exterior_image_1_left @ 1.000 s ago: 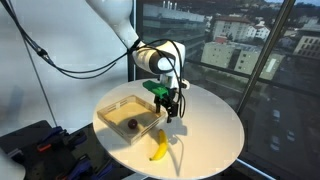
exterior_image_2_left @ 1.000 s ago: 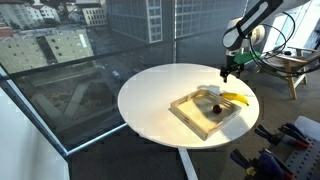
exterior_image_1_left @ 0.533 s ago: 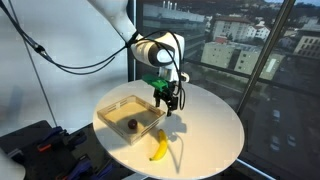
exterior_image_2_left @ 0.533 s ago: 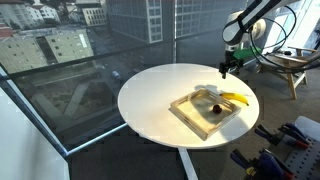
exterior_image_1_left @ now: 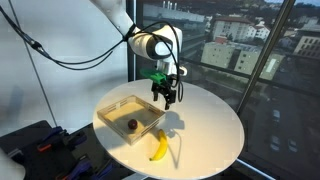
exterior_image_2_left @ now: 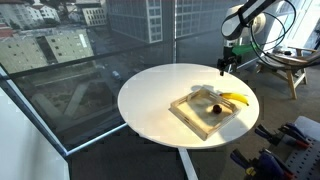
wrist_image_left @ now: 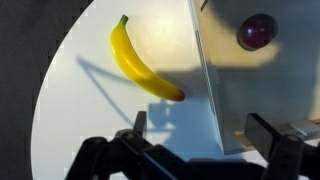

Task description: Move the banana from the tray to the table

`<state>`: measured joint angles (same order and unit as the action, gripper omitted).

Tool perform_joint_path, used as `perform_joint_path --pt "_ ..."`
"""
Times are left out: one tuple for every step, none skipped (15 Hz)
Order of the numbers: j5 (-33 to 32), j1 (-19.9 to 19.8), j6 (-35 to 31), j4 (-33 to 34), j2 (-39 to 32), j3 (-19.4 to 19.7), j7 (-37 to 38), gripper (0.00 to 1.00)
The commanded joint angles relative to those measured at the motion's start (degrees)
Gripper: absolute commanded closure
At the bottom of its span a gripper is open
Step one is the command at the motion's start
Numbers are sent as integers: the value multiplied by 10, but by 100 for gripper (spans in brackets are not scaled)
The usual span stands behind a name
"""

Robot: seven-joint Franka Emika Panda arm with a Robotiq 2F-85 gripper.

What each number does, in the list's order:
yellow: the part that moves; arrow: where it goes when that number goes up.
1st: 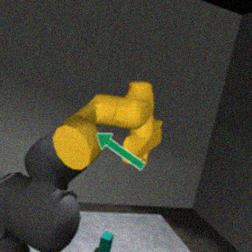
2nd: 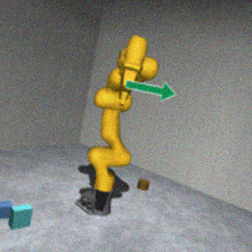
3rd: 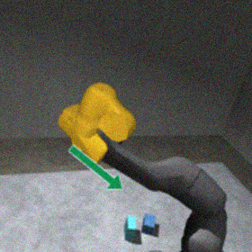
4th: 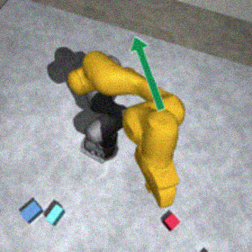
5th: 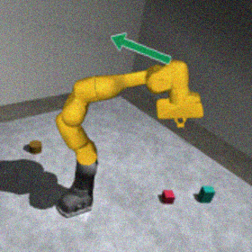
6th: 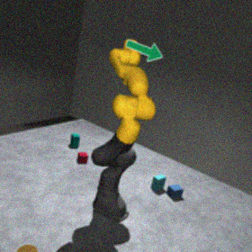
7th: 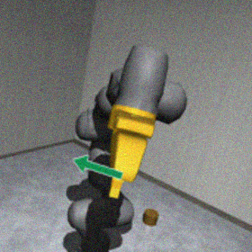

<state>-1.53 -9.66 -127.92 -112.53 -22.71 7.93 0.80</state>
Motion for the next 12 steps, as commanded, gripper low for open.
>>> perform_joint_path --pt "12 1 22 -2 26 -8 -11 0" --pt "13 3 24 -2 30 -11 -11 0" --pt "12 5 26 -3 34 -12 -11 0" --pt "12 6 28 -3 38 -14 -11 0" --pt "12 8 31 -3 41 -15 -11 0" --pt "12 10 33 -3 45 -17 -11 0" --pt "12 12 36 -3 48 -18 -12 0" --pt "12 14 39 -3 51 -20 -12 0" --pt "12 16 42 -3 55 -21 -12 0" --pt "12 18 45 -4 58 -22 -12 0" --pt "12 20 48 -4 61 -23 -10 0" --pt "12 22 50 -5 64 -24 -9 0"
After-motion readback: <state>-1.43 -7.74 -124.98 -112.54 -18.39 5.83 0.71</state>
